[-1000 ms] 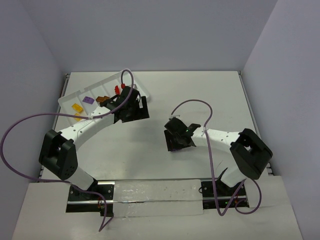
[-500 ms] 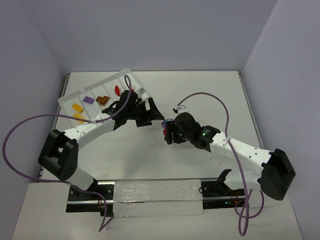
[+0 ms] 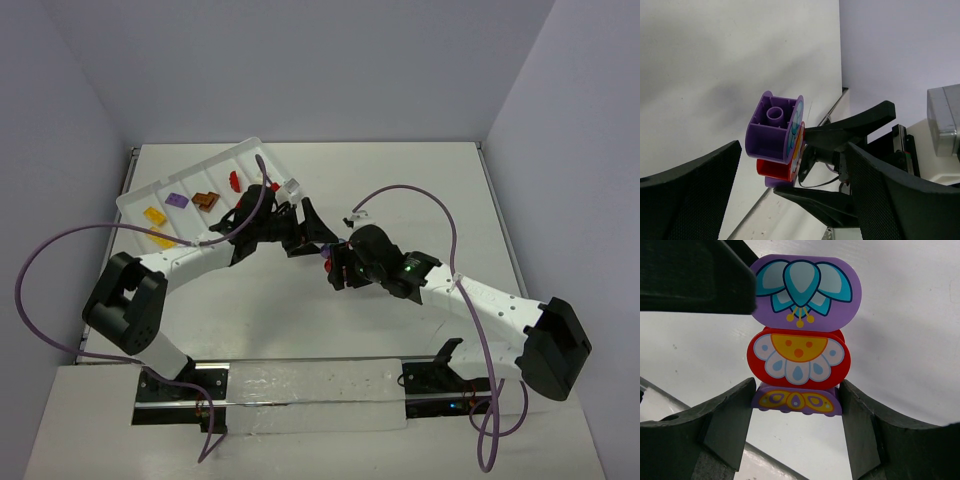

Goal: Sort the legos into containers by color

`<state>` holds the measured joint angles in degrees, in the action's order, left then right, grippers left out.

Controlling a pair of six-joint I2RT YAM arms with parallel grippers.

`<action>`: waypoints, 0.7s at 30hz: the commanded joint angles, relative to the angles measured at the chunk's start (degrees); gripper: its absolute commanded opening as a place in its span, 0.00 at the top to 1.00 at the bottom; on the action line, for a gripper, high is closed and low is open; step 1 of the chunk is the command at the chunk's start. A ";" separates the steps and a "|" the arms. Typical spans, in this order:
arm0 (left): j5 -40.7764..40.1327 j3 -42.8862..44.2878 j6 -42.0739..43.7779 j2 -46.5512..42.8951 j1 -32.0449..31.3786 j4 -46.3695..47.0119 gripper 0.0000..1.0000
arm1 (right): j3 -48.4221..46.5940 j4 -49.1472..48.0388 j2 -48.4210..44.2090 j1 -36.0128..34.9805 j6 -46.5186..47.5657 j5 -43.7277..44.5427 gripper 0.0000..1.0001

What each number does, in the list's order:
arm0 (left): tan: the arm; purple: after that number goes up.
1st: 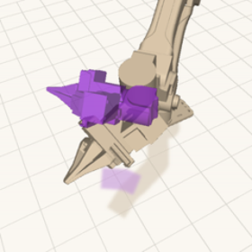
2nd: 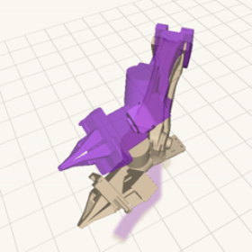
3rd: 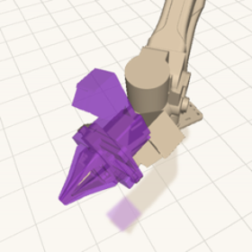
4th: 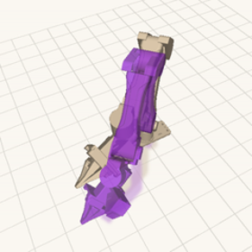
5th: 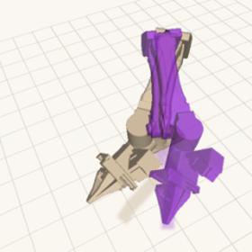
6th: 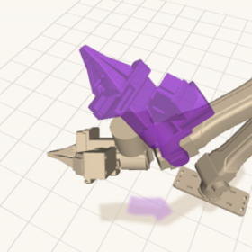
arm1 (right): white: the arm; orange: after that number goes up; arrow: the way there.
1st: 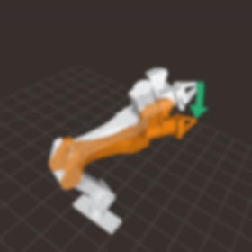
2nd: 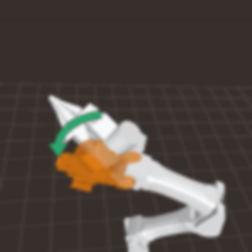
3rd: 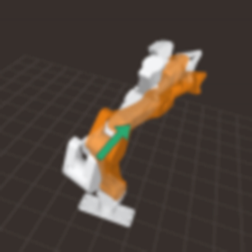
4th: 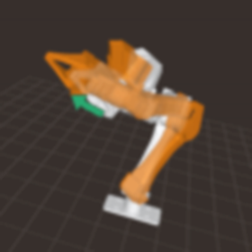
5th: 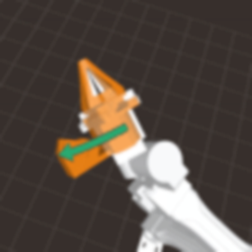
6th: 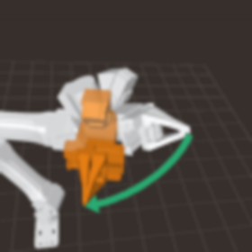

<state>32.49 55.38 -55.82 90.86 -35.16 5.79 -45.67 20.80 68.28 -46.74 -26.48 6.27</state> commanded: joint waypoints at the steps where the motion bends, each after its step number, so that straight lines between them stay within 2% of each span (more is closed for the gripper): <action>1: 3.21 0.48 -0.49 2.31 0.00 3.57 0.12 | -1.23 -1.64 -1.64 -0.47 0.68 -0.32 0.66; 4: 3.47 -0.11 -0.60 3.08 0.00 3.85 0.17 | -1.82 -1.62 -1.36 -0.54 0.91 -0.39 0.66; 8: 3.81 -1.54 -2.31 2.68 -0.03 6.96 0.30 | -2.11 -1.49 -0.89 -0.63 1.05 -0.44 0.66; 11: 3.61 -1.91 -2.78 2.59 0.00 7.62 0.51 | -1.74 -1.72 -0.79 -0.63 0.92 -0.40 0.66; 13: 3.16 -2.16 -3.37 2.42 0.00 7.87 0.74 | -1.55 -1.81 -0.56 -0.54 0.82 -0.39 0.66; 16: 2.49 -2.33 -3.74 2.15 0.33 7.55 0.97 | -0.64 -2.05 -0.21 -0.61 0.67 0.03 0.67; 21: -1.75 -3.00 -5.35 1.50 1.50 6.04 1.00 | 0.76 -1.63 1.42 -0.64 0.29 1.64 0.68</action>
<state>34.86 52.92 -58.49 93.78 -34.71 10.19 -45.64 20.28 68.72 -46.74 -26.57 5.74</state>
